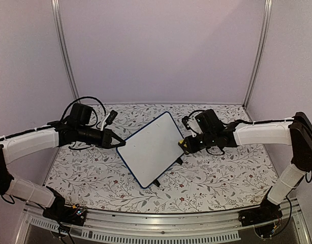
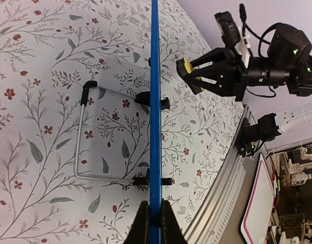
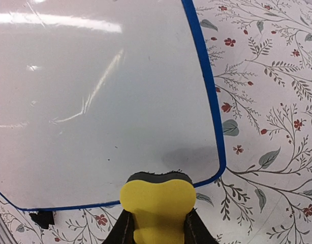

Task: Erase the whiteboard

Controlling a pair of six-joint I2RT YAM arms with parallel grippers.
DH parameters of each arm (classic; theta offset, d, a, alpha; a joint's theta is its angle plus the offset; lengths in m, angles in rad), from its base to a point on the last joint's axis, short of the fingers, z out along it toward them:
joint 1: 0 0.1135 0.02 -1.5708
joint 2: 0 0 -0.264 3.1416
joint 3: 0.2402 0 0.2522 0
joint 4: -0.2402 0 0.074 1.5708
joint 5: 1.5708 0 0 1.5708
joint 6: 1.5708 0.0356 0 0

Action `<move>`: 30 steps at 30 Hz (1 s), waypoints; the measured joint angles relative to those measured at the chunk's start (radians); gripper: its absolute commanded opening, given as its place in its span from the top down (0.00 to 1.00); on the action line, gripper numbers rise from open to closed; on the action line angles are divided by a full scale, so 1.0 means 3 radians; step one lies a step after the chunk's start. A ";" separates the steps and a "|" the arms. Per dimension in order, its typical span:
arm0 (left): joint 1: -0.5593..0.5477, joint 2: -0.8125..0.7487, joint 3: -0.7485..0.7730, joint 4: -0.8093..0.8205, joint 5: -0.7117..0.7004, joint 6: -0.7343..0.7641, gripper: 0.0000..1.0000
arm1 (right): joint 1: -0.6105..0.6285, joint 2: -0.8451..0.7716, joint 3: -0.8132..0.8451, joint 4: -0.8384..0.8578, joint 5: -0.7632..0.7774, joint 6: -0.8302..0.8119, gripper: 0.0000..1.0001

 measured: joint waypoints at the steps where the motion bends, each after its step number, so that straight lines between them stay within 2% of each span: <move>1: 0.0000 0.0000 0.0000 0.0000 -0.0001 0.0000 1.00 | 0.0014 -0.0005 0.0052 0.0001 -0.0004 -0.0001 0.81; 8: 0.0000 0.0000 0.0000 -0.0001 -0.0001 0.0000 1.00 | 0.0142 0.0165 0.0369 -0.0004 -0.0039 -0.0020 0.81; 14: 0.0000 0.0000 0.0000 -0.0001 -0.0004 -0.0003 1.00 | 0.0217 0.0427 0.0356 -0.0075 -0.0053 -0.0018 0.81; 25: 0.0001 0.0000 0.0000 0.0000 0.0000 -0.0001 1.00 | 0.0303 0.0411 0.0174 -0.0120 -0.0013 0.0004 0.81; 30: 0.0001 0.0000 0.0000 0.0000 0.0000 0.0000 1.00 | 0.0315 0.0247 0.0053 -0.0163 0.0189 0.0023 0.81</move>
